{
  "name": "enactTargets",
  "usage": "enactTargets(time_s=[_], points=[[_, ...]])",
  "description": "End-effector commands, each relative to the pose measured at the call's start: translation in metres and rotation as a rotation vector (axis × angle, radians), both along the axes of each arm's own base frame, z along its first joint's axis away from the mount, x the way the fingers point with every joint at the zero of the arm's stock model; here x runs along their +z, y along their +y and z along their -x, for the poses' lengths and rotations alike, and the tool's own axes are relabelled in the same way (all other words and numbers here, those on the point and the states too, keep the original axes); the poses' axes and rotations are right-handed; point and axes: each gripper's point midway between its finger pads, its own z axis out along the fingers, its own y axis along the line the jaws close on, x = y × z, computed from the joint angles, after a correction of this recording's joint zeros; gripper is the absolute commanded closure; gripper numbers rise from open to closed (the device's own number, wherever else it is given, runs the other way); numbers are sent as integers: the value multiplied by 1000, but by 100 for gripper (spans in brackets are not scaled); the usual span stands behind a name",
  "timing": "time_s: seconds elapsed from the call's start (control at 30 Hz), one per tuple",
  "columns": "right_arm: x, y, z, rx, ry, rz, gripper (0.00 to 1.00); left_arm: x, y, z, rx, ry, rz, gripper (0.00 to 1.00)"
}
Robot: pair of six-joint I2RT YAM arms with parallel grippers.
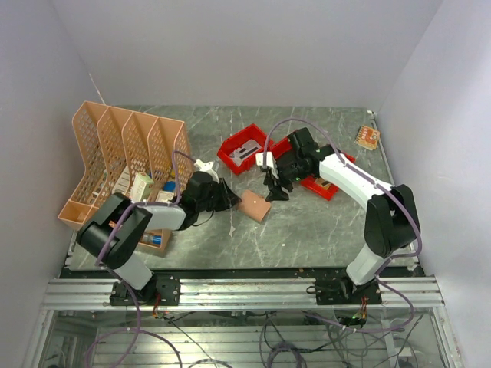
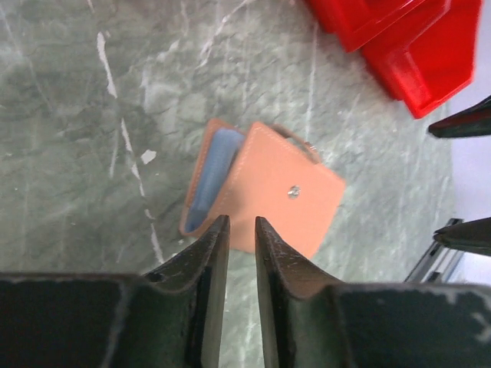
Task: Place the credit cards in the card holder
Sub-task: Close the card holder at the center of the board.
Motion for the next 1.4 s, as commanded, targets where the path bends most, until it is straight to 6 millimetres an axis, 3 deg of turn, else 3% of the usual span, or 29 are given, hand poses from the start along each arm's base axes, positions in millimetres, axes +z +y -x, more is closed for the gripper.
enactTargets(time_s=[0.0, 0.13, 0.33, 0.57, 0.83, 0.93, 1.0, 1.07, 1.17, 1.2, 1.3, 1.37], points=[[-8, 8, -21, -33, -74, -10, 41, -14, -1, -8, -28, -37, -37, 66], [-11, 10, -17, -17, -47, -27, 43, -11, -9, -16, -65, -91, -43, 57], [-14, 8, -10, -6, 4, -48, 45, -8, -28, -12, -161, -125, 41, 59], [-9, 0, -7, -14, 22, -68, 49, -9, -49, 25, -291, -109, 106, 59], [-8, -15, -2, -17, 30, -84, 52, 7, -81, 69, -416, -135, 141, 59], [-6, -19, -2, -11, 26, -101, 52, 18, -57, 62, -306, -200, 96, 58], [-7, -22, -3, -12, 35, -104, 52, 24, -33, 43, -221, -219, 4, 53], [-8, -22, -3, -10, 40, -104, 52, 14, -11, 23, -166, -175, -95, 48], [-9, -24, -5, -14, 43, -104, 54, 6, 3, -4, -125, -143, -169, 50], [-9, -25, -6, -18, 42, -104, 54, 8, 1, -13, -117, -143, -183, 54], [-9, -30, -7, -33, 44, -108, 55, -14, 0, -26, -104, -69, -267, 79], [-8, -33, -8, -44, 41, -115, 55, -21, -1, -33, -93, -57, -283, 89]])
